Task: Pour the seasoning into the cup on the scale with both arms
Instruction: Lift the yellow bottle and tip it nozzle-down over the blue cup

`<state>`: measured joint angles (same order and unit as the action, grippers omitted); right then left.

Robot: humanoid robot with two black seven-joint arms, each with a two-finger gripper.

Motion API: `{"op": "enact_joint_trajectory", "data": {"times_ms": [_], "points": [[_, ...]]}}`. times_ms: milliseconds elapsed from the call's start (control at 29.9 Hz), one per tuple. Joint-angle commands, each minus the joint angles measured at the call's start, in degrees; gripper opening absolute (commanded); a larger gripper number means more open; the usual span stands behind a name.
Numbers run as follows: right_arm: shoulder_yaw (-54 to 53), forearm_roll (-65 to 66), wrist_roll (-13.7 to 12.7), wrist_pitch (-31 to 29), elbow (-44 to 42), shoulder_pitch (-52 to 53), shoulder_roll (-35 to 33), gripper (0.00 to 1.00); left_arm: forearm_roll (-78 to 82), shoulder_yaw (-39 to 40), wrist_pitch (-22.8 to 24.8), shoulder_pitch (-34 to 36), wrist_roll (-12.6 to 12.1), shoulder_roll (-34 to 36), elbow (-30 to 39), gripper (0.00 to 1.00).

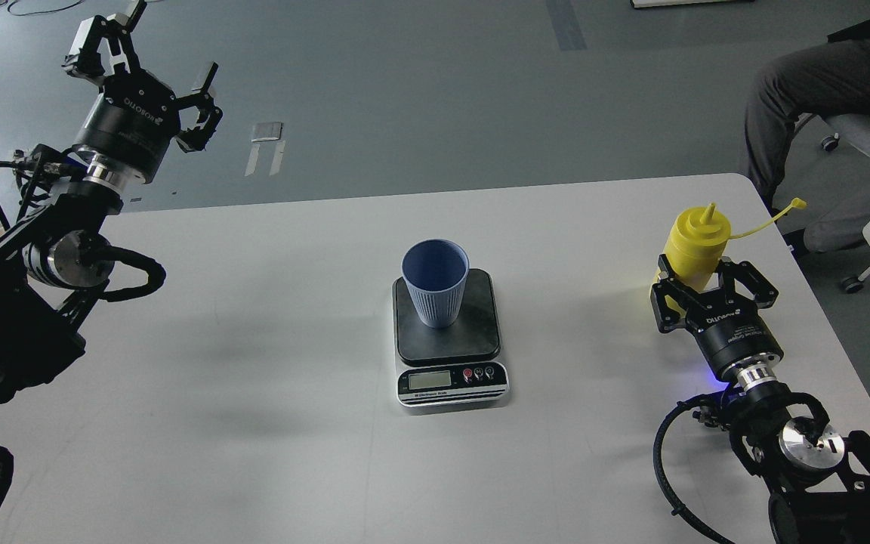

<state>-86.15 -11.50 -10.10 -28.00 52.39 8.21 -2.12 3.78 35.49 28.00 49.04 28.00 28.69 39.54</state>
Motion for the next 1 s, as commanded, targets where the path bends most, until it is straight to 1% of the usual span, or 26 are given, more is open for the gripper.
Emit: {"op": "enact_joint_trajectory", "data": {"times_ms": [0, 33, 167, 234, 267, 368, 401, 468, 535, 568, 602, 668, 702, 802, 869, 969], "points": [[-0.51, -0.01, 0.17, 0.00, 3.95, 0.05, -3.24, 0.50, 0.00, 0.02, 0.00, 0.00, 0.00, -0.04, 0.01, 0.98], [-0.77, 0.08, 0.34, 0.00, 5.95, 0.23, -4.81, 0.45, 0.00, 0.02, 0.00, 0.00, 0.00, -0.04, 0.01, 0.98], [-1.13, 0.43, 0.34, 0.00, 9.31, 2.50, -10.79, 0.45, 0.00, 0.11, 0.00, 0.00, 0.00, -0.04, -0.08, 0.98], [-0.78, 3.58, 0.26, 0.00, 9.75, 6.19, -14.31, 0.45, 0.00, 0.20, 0.00, 0.00, 0.00, -0.04, 0.01, 0.98], [-0.69, 8.46, 0.08, 0.00, 9.40, 8.55, -16.67, 0.45, 0.00, 0.20, 0.00, 0.00, 0.00, -0.04, 0.01, 0.98], [-0.60, 21.92, -0.45, 0.00, 9.57, 13.40, -20.73, 0.45, 0.00, 0.28, 0.00, 0.00, 0.00, -0.13, -0.08, 0.98], [-0.43, 29.44, -0.53, 0.00, 9.57, 16.02, -21.87, 0.45, 0.00, 0.28, 0.00, 0.00, 0.00, -0.13, 0.01, 0.98], [-0.08, 36.52, -0.62, 0.00, 9.57, 18.85, -22.40, 0.45, 0.00, 0.28, 0.00, 0.00, 0.00, -0.13, -0.08, 0.98], [2.02, 50.46, -0.62, 0.00, 9.75, 24.20, -22.49, 0.45, 0.00, 0.37, 0.00, 0.00, 0.00, -0.22, -0.08, 0.98], [2.91, 53.83, -0.62, 0.00, 9.84, 25.61, -22.49, 0.45, 0.00, 0.37, 0.00, 0.00, 0.00, -0.22, -0.08, 0.98], [5.00, 60.56, -0.62, 0.00, 9.92, 28.41, -22.49, 0.45, 0.00, 0.37, 0.00, 0.00, 0.00, -0.22, -0.08, 0.98], [7.30, 66.41, -0.53, 0.00, 10.19, 30.98, -22.23, 0.45, 0.00, 0.37, 0.00, 0.00, 0.00, -0.22, -0.08, 0.98], [9.66, 72.26, -0.27, 0.00, 10.71, 33.25, -21.97, 0.45, 0.00, 0.37, 0.00, 0.00, 0.00, -0.13, -0.08, 0.98], [15.02, 81.34, -0.18, 0.00, 12.56, 37.21, -21.53, 0.45, 0.00, 0.29, 0.00, 0.00, 0.00, -0.04, -0.08, 0.98], [17.41, 84.44, -0.18, 0.00, 13.78, 38.37, -21.00, 0.45, 0.00, 0.37, 0.00, 0.00, 0.00, -0.04, -0.08, 0.98], [22.51, 91.99, -0.18, 0.00, 19.05, 39.51, -20.21, 0.46, 0.00, 0.29, 0.00, 0.00, 0.00, -0.04, -0.08, 0.98]]}}
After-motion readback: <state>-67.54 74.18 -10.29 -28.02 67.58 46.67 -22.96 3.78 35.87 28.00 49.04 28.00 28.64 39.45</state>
